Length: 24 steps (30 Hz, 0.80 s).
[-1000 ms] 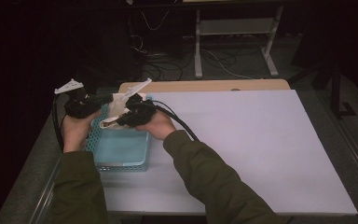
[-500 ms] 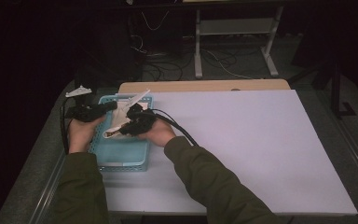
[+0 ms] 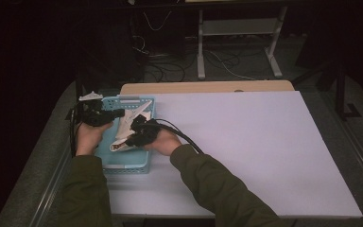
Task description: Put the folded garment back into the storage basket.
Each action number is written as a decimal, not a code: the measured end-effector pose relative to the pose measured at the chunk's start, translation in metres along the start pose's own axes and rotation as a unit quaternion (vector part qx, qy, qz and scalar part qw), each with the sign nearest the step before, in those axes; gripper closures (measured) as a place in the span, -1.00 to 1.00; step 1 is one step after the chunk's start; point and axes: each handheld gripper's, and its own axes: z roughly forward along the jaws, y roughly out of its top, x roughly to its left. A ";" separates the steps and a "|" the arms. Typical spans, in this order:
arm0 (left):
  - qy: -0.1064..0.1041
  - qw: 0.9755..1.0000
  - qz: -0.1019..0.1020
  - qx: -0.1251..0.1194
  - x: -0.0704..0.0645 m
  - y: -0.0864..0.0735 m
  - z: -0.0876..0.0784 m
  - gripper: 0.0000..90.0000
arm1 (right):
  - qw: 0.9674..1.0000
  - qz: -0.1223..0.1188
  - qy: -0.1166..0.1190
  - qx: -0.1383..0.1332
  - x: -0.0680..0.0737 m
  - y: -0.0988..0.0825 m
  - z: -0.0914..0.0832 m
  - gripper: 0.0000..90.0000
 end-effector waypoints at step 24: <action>0.004 1.000 0.008 0.015 -0.005 0.003 0.010 0.92 | 1.000 0.015 0.004 -0.016 0.003 -0.010 -0.042 -0.03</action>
